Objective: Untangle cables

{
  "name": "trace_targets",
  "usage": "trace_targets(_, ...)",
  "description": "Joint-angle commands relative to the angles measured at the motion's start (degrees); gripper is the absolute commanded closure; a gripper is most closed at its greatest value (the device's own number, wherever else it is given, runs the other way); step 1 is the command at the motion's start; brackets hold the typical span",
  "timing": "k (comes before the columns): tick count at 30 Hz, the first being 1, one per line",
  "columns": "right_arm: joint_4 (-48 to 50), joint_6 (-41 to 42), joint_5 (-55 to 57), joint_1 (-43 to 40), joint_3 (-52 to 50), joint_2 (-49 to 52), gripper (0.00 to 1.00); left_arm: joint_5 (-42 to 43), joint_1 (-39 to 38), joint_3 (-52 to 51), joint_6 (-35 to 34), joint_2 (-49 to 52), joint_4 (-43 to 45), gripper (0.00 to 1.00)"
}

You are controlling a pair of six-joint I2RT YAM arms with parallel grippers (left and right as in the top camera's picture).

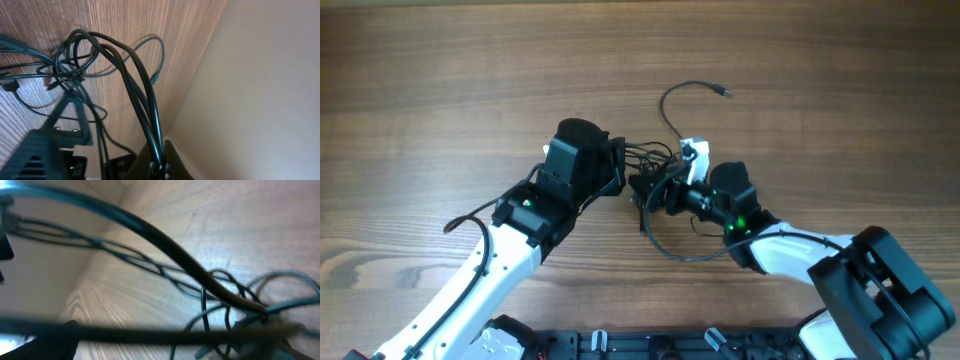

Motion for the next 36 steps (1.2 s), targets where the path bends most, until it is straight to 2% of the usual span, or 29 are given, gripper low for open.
trace_targets(1, -0.55, -2.25, 2.23, 0.2, 3.67, 3.96, 0.0, 0.68, 0.07, 0.37, -6.4, 0.02, 0.09, 0.96)
trace_targets(2, -0.55, -2.19, 1.99, 0.24, 4.46, 5.97, 0.02, 0.68, 0.07, 0.37, -6.4, 0.02, 0.09, 0.96)
trace_targets(3, -0.5, -2.12, 1.22, 0.35, 4.87, 6.97, 0.07, 0.68, 0.07, 0.37, -6.4, 0.02, 0.09, 0.96)
trace_targets(6, 0.2, -2.89, -1.68, 0.39, 5.49, 7.43, 0.35, 0.68, 0.07, 0.37, -6.4, 0.02, 0.09, 0.96)
trace_targets(7, 0.83, -4.0, -2.69, 0.39, 5.49, 7.43, 0.59, 0.68, 0.07, 0.37, -6.4, 0.02, 0.09, 0.96)
trace_targets(8, 0.83, -3.58, -3.26, 0.37, 5.49, 7.43, 0.96, 0.66, 0.07, 0.37, -6.4, 0.02, 0.09, 0.96)
trace_targets(11, 1.25, -3.76, -7.39, 0.35, 5.49, 6.88, 0.95, 0.22, 0.24, 0.37, -4.42, 0.02, 0.15, 0.96)
trace_targets(15, 0.28, -4.61, -16.39, 0.33, 5.46, 2.86, 0.96, -5.75, 3.56, 0.37, -0.76, 0.02, 1.38, 0.96)
trace_targets(18, -4.79, -7.45, -21.16, 0.04, 5.44, -2.8, 0.96, -6.08, 11.04, 0.37, 2.08, 0.02, 2.03, 0.96)
trace_targets(21, -13.75, -10.88, -21.27, -2.73, 5.44, -9.16, 0.95, -6.03, 19.02, 0.37, 6.82, 0.02, 0.42, 0.96)
trace_targets(24, -21.09, -13.11, -20.96, -9.38, 5.44, -16.55, 0.95, -4.68, 24.79, 0.37, 12.7, 0.02, -5.01, 0.96)
trace_targets(27, -25.18, -14.23, -19.15, -17.42, 5.44, -21.22, 0.95, -4.57, 25.73, 0.35, 16.2, 0.13, -11.47, 0.96)
trace_targets(33, -31.56, -8.41, -16.94, -33.18, 5.44, -22.84, 0.95, -4.52, 24.85, 0.35, 16.79, 3.21, -19.61, 0.96)
trace_targets(36, -33.83, -8.46, -15.61, -35.08, 5.44, -22.84, 0.96, -3.39, 23.54, 0.35, 16.61, 6.08, -19.45, 0.96)
